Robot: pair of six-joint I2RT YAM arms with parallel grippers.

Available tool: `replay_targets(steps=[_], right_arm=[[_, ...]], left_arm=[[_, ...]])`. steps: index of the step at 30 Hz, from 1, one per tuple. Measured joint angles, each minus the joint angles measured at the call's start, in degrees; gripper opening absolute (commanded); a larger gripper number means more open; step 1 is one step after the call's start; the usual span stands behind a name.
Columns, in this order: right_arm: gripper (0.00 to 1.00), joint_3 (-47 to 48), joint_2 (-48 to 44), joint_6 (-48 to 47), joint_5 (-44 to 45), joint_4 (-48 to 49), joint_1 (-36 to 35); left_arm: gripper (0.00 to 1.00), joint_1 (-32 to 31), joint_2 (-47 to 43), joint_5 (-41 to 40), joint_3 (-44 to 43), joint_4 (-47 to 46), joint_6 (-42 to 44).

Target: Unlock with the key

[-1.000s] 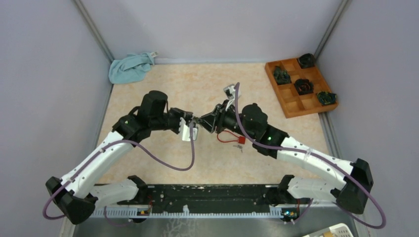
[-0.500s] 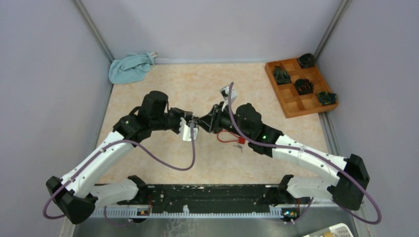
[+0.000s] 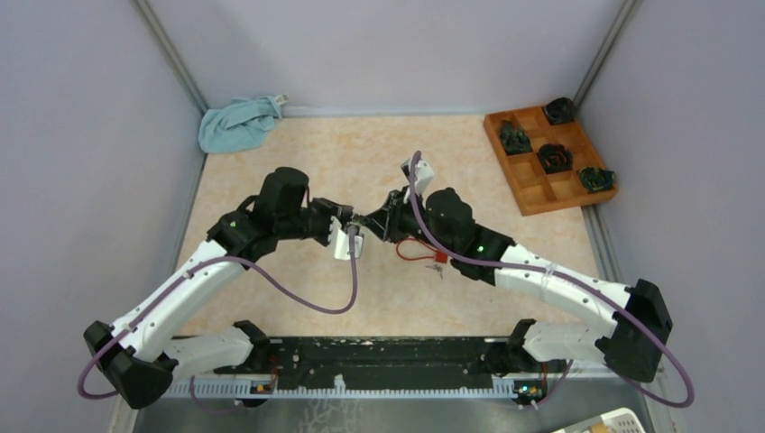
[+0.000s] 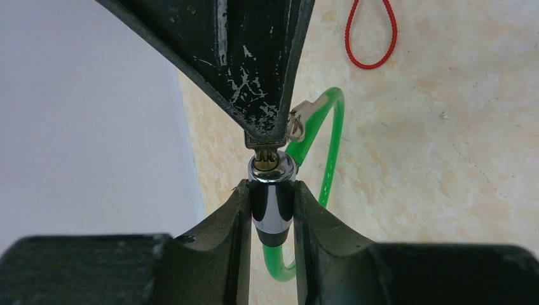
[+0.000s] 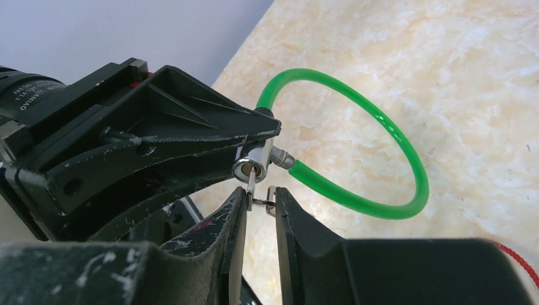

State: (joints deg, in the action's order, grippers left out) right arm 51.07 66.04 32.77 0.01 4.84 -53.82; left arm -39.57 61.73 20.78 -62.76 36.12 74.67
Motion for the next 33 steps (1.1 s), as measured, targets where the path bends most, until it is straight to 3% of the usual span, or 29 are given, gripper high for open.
replay_targets(steps=[8,11,17,25,27,33], right_arm=[[0.07,1.18,1.33,2.47,-1.29,0.33,0.00],[0.07,1.18,1.75,4.98,-1.27,0.72,0.00],[0.16,1.18,1.99,8.74,-0.68,0.70,0.00],[0.10,0.74,1.95,11.23,-0.55,1.27,0.20],[0.00,-0.11,1.68,11.45,-1.01,2.51,0.44],[0.00,-3.37,-0.72,12.85,-1.79,4.66,1.51]], left_arm=[[0.00,-0.22,0.00,-0.26,0.02,0.00,0.04],[0.00,-0.20,-0.02,-0.72,0.26,-0.20,0.24],[0.00,-0.31,-0.02,-1.20,0.74,-1.16,1.14],[0.00,-0.57,-0.07,-1.62,0.94,-1.84,1.70],[0.00,-0.59,-0.13,-1.68,0.94,-1.79,1.70],[0.00,-1.16,-0.31,-1.55,0.96,-1.92,1.99]])
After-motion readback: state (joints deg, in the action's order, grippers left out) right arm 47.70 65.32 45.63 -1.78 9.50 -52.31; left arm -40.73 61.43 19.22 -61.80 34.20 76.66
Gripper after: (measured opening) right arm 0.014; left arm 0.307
